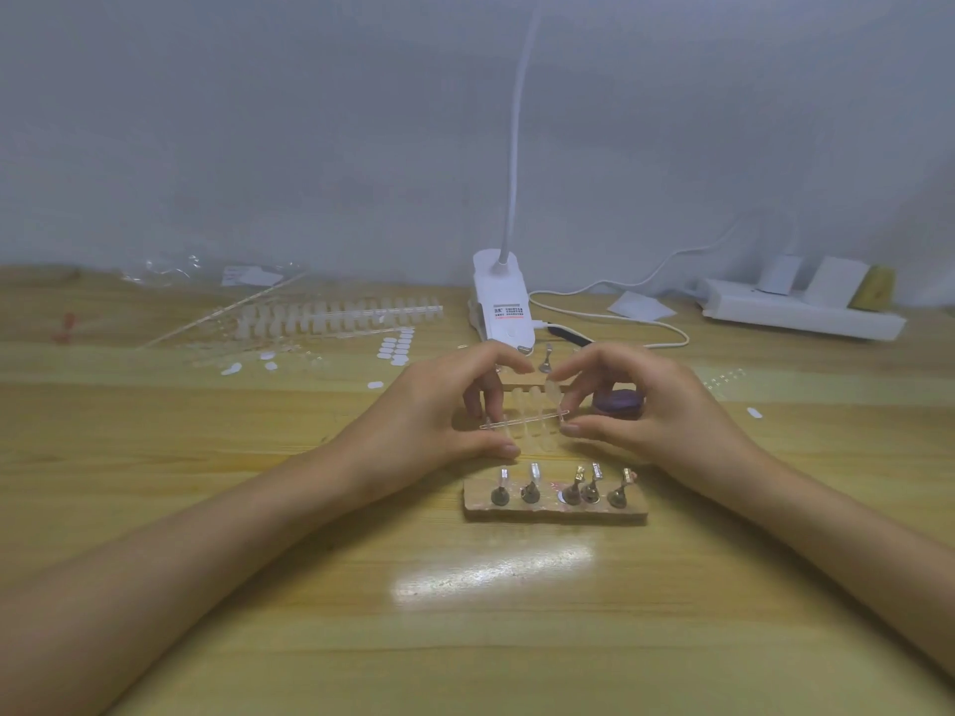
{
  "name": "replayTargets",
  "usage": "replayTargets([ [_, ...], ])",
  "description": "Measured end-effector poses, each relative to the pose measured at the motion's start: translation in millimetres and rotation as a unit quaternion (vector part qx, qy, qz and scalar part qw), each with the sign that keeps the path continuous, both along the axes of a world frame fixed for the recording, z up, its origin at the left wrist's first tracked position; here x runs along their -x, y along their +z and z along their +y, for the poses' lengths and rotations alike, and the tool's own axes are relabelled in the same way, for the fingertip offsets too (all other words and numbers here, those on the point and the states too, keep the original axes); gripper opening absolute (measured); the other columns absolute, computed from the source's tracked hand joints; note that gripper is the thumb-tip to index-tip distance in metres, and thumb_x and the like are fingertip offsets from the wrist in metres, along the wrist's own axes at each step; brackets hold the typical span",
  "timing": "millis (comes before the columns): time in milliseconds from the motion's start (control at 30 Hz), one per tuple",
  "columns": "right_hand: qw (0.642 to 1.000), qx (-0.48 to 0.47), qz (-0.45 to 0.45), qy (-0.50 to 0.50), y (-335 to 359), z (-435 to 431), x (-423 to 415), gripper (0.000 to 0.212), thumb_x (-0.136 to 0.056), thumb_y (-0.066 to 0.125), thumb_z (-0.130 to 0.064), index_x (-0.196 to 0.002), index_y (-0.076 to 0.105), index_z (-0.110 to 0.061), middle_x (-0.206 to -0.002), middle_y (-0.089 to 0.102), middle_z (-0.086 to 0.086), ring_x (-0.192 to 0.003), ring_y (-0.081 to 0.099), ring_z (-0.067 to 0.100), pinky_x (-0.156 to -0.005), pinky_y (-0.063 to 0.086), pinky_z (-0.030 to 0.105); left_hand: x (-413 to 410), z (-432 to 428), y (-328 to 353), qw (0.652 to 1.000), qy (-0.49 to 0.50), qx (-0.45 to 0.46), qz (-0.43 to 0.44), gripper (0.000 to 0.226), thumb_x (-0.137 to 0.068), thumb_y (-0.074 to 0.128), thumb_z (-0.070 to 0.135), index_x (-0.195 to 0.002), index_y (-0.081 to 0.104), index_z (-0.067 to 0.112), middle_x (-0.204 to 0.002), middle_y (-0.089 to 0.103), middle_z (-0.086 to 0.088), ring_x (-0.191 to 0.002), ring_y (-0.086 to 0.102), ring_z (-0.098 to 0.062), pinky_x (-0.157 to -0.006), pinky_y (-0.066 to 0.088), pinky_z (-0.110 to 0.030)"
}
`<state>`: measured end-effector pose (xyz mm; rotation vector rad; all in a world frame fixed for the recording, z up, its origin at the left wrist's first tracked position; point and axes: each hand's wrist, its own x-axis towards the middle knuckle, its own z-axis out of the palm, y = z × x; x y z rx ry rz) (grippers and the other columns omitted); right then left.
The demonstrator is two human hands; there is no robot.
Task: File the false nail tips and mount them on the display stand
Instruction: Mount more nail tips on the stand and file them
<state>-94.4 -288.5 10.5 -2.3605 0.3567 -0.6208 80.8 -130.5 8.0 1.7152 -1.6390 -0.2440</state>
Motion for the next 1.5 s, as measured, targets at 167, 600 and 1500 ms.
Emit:
replayTargets([
  [167,0.998,-0.042,-0.051,0.008,2,6,0,0.024,-0.080,0.081,-0.009,-0.096,0.067,-0.021,-0.080,0.072,-0.007,-0.083,0.068,0.008,-0.084,0.055,0.034,2,-3,0,0.998,0.011,0.022,0.061,0.011,-0.085,0.075,0.022,-0.095,0.072,0.022,-0.085,0.063,0.008,-0.072,0.056,-0.006,-0.068,0.042,-0.014],
  [600,0.976,-0.213,-0.047,0.022,9,20,-3,0.021,-0.084,0.077,-0.011,-0.100,0.072,-0.023,-0.070,0.068,0.003,-0.074,0.068,0.023,-0.089,0.052,0.057,8,4,11,0.887,0.066,0.278,-0.362,0.016,-0.077,0.080,0.013,-0.066,0.069,0.016,-0.082,0.068,0.000,-0.063,0.054,-0.024,-0.060,0.044,-0.035],
  [1500,0.997,-0.080,-0.015,-0.006,4,2,1,0.039,-0.086,0.075,-0.007,-0.116,0.061,-0.027,-0.079,0.075,-0.004,-0.083,0.069,0.010,-0.076,0.046,0.014,4,0,10,0.964,0.066,0.095,0.238,0.016,-0.073,0.080,0.032,-0.066,0.065,0.029,-0.073,0.064,0.018,-0.064,0.043,-0.004,-0.062,0.039,-0.006],
])
